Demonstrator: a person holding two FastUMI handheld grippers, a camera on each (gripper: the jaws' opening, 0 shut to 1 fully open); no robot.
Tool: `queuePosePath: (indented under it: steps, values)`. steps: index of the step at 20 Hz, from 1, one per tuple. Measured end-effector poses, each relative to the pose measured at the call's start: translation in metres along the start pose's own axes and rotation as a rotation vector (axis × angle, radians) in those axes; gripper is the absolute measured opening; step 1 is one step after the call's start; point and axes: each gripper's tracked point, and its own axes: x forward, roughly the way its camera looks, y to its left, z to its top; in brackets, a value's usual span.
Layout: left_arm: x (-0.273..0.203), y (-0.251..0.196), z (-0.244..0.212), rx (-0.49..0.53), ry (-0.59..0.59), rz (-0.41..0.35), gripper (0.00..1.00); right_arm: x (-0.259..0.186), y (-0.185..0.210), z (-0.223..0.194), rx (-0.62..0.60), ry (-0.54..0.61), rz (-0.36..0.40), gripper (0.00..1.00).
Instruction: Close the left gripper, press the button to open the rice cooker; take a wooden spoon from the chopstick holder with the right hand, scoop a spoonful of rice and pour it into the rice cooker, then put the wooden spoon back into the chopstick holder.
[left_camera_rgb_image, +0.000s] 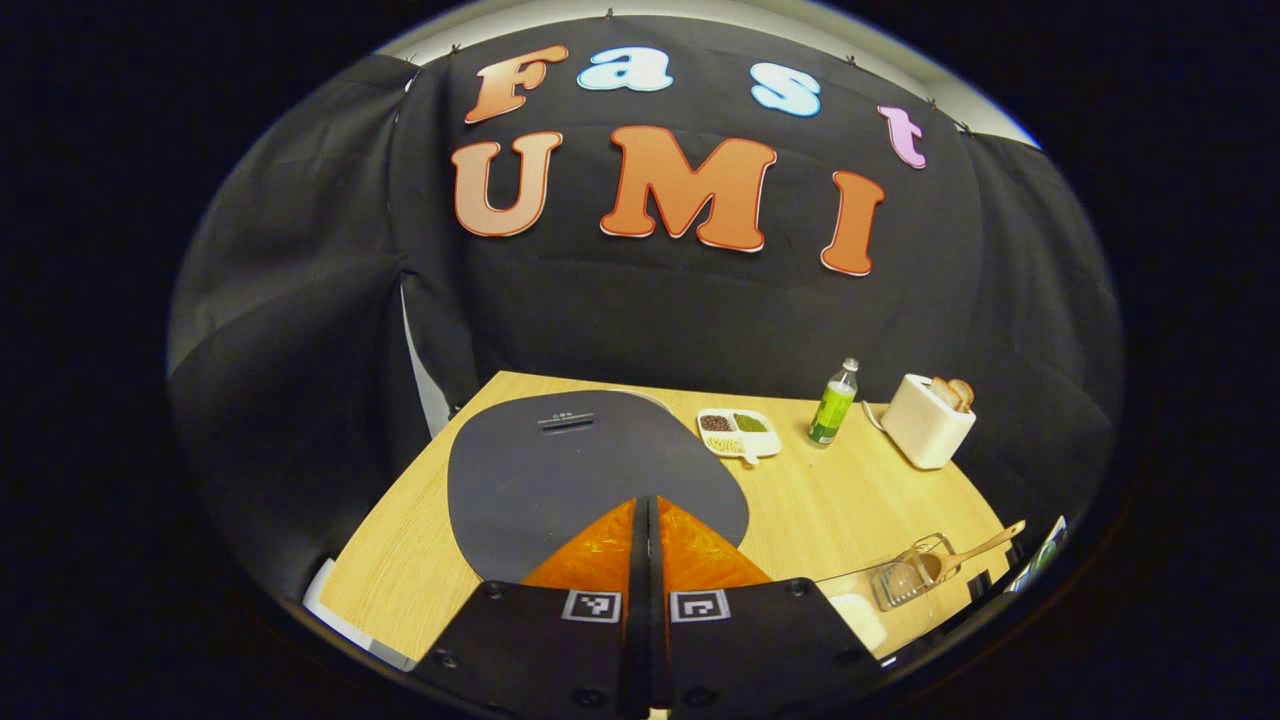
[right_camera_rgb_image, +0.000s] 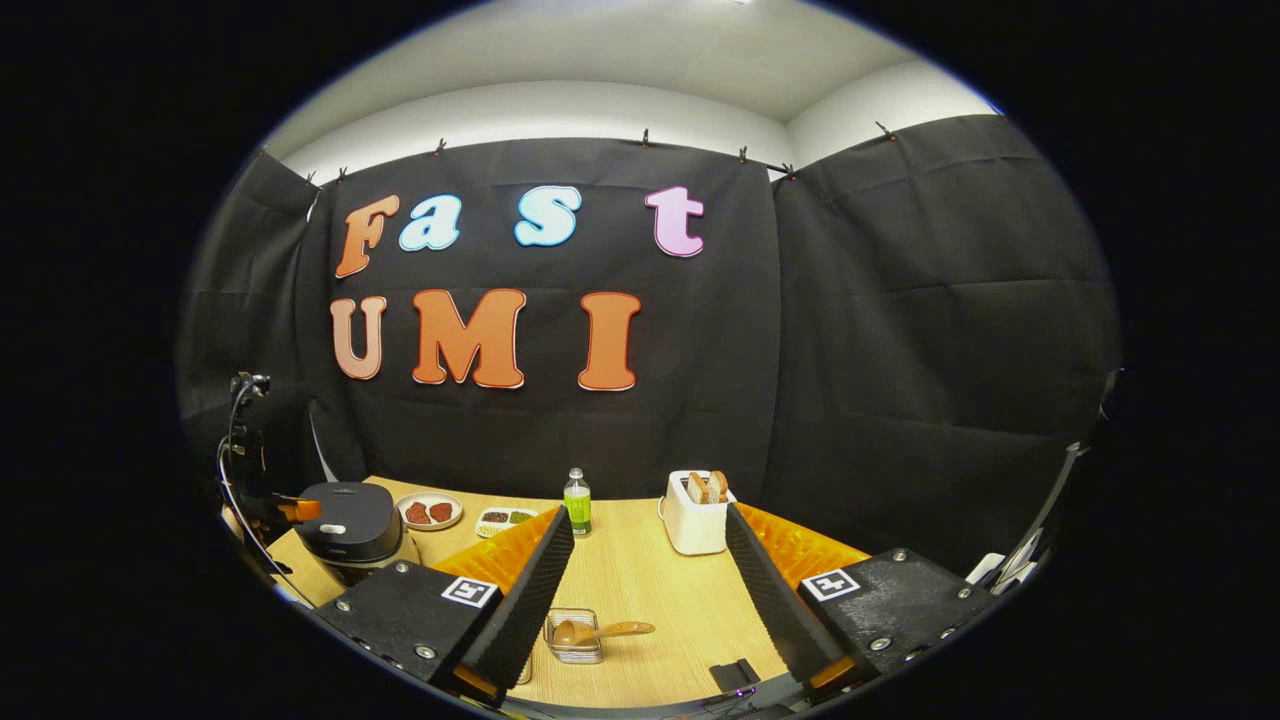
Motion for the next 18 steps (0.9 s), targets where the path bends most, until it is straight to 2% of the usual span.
queuePosePath:
  steps: [4, 8, 10, 11, 12, 13, 14, 15, 17, 18]
  values:
    - [0.011, 0.004, -0.021, -0.021, 0.062, 0.005, 0.04, 0.003, 0.001, -0.004, 0.004, 0.010, -0.008, 0.95]
    - [0.015, 0.004, -0.030, 0.033, 0.073, 0.013, 0.04, 0.008, 0.001, -0.009, 0.008, 0.026, -0.010, 0.95]
    - [0.013, 0.005, -0.030, 0.036, 0.082, 0.025, 0.00, 0.009, 0.000, -0.012, 0.011, 0.033, -0.013, 0.95]
    - [0.012, 0.006, -0.033, 0.031, 0.093, 0.030, 0.05, 0.011, -0.001, -0.013, 0.013, 0.036, -0.015, 0.95]
    - [0.013, 0.005, -0.034, 0.033, 0.104, 0.030, 0.05, 0.012, -0.002, -0.014, 0.014, 0.040, -0.015, 0.95]
    - [0.014, 0.006, -0.035, 0.037, 0.109, 0.028, 0.00, 0.013, -0.003, -0.016, 0.015, 0.045, -0.018, 0.95]
    - [0.014, 0.005, -0.036, 0.040, 0.116, 0.024, 0.05, 0.013, -0.005, -0.016, 0.018, 0.047, -0.020, 0.95]
    - [0.012, 0.005, -0.042, 0.043, 0.153, 0.018, 0.00, 0.013, -0.005, -0.016, 0.022, 0.048, -0.019, 0.95]
    - [0.014, 0.007, -0.039, 0.025, 0.138, 0.015, 0.05, 0.014, -0.006, -0.016, 0.029, 0.047, -0.020, 0.95]
    - [0.013, 0.006, -0.038, 0.014, 0.131, 0.017, 0.05, 0.013, -0.007, -0.016, 0.033, 0.045, -0.020, 0.95]
